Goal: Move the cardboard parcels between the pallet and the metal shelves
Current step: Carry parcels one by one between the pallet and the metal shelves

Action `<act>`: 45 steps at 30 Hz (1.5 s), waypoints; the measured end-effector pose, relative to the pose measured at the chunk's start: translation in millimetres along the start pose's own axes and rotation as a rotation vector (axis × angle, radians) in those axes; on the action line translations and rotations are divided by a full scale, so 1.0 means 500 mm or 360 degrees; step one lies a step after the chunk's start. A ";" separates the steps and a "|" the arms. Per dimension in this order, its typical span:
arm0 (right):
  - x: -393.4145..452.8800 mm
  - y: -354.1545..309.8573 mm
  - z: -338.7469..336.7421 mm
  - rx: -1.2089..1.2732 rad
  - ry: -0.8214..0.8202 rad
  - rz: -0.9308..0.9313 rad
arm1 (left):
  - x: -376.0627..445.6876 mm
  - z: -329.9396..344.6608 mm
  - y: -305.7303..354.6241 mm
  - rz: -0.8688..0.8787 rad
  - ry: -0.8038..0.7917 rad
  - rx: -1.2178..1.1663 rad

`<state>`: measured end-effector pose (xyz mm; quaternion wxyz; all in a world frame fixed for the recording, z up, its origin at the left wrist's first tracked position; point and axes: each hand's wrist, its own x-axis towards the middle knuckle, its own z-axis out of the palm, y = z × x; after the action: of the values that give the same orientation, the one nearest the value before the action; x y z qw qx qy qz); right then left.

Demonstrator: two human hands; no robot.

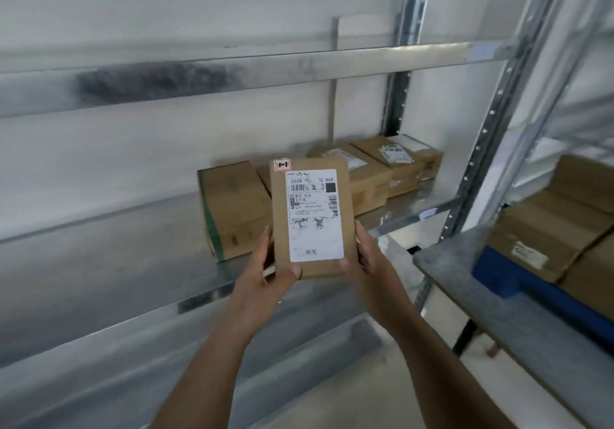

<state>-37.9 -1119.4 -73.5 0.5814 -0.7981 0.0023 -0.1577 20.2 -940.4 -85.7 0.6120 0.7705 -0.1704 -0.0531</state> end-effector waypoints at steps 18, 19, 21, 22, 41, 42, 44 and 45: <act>-0.170 0.103 -0.396 0.0060 0.0694 0.0362 | 0.079 0.438 0.108 0.0110 -0.0735 0.0004; -0.172 0.107 -0.411 0.0056 0.0724 0.0359 | 0.091 0.456 0.115 0.0122 -0.0777 0.0008; -0.172 0.112 -0.441 0.0026 0.0794 0.0358 | 0.115 0.492 0.129 0.0160 -0.0849 0.0017; -0.169 0.114 -0.456 0.0005 0.0827 0.0350 | 0.128 0.512 0.136 0.0185 -0.0882 0.0025; 0.028 0.251 -0.712 -0.0270 0.1334 0.0714 | 0.459 0.830 0.201 0.0402 -0.1444 0.0090; 0.034 0.260 -0.717 -0.0288 0.1340 0.0748 | 0.471 0.843 0.196 0.0382 -0.1437 0.0105; 0.042 0.278 -0.724 -0.0332 0.1357 0.0813 | 0.491 0.861 0.181 0.0332 -0.1436 0.0121; 0.045 0.287 -0.726 -0.0346 0.1370 0.0838 | 0.500 0.868 0.170 0.0308 -0.1449 0.0128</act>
<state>-83.2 -1506.5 -101.6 0.4616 -0.6891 0.4585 -0.3192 111.5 -1440.2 -78.7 0.4468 0.6724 -0.4946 -0.3219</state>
